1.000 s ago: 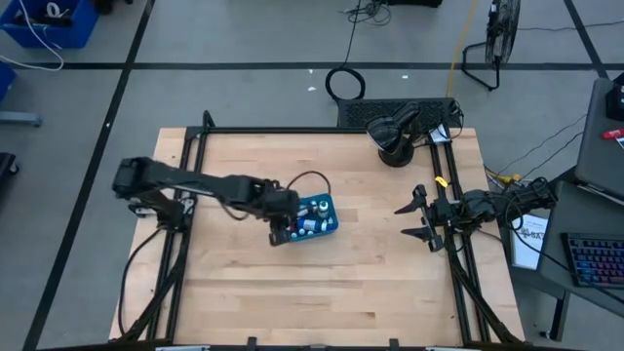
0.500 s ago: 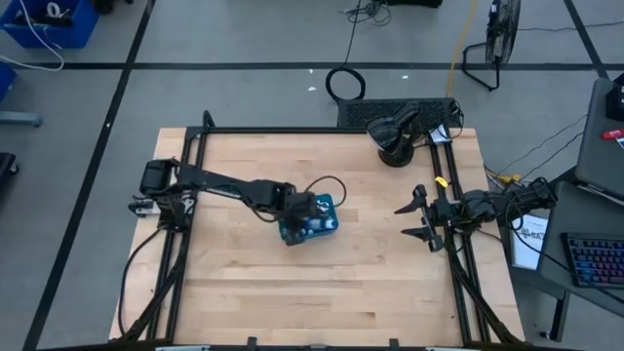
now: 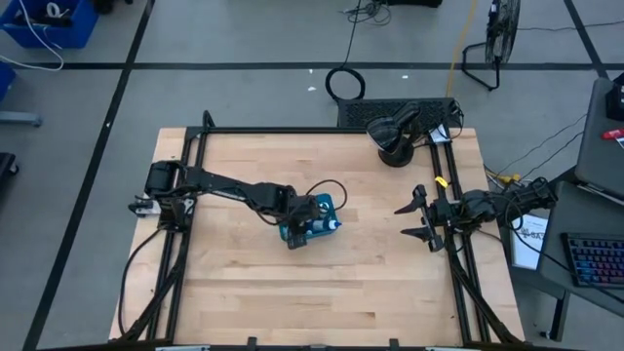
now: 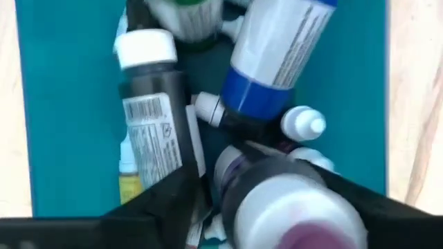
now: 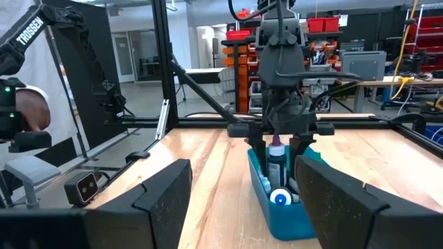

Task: Pick & Place food coloring
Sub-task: Put the purple food coloring bottle into the blue bin, then return to Home Position

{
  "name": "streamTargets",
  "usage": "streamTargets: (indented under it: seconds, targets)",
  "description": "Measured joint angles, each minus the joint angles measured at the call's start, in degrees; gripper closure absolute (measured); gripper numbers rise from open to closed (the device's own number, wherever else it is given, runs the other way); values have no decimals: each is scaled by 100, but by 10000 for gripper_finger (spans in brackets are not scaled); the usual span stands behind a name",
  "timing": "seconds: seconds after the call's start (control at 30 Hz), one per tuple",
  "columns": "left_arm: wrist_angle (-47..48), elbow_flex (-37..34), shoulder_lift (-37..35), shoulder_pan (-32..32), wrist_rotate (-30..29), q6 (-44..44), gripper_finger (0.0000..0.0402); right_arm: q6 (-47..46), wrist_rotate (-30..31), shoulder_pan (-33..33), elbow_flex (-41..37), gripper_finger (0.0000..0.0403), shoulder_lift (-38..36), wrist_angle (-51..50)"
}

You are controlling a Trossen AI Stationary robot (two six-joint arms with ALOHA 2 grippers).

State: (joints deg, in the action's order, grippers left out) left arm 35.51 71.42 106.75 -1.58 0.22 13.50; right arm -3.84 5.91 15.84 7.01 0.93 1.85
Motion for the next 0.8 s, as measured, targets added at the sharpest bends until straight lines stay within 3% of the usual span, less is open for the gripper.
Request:
streamTargets:
  seconds: [0.2,0.43,0.67,0.8]
  targets:
    - [84,22,-63,24,-39,210,85,0,0,2,0,158,2,0]
    - [488,369,-564,116,5,-87,47,2,0,0,0,160,0,-5]
    - [718,372,-1958,121,-23,-585,37,1,2,2,0,156,72,-26]
    - [-43,-432,-3227,-132,-177,-1035,37,1,-3,1,0,159,123,-37]
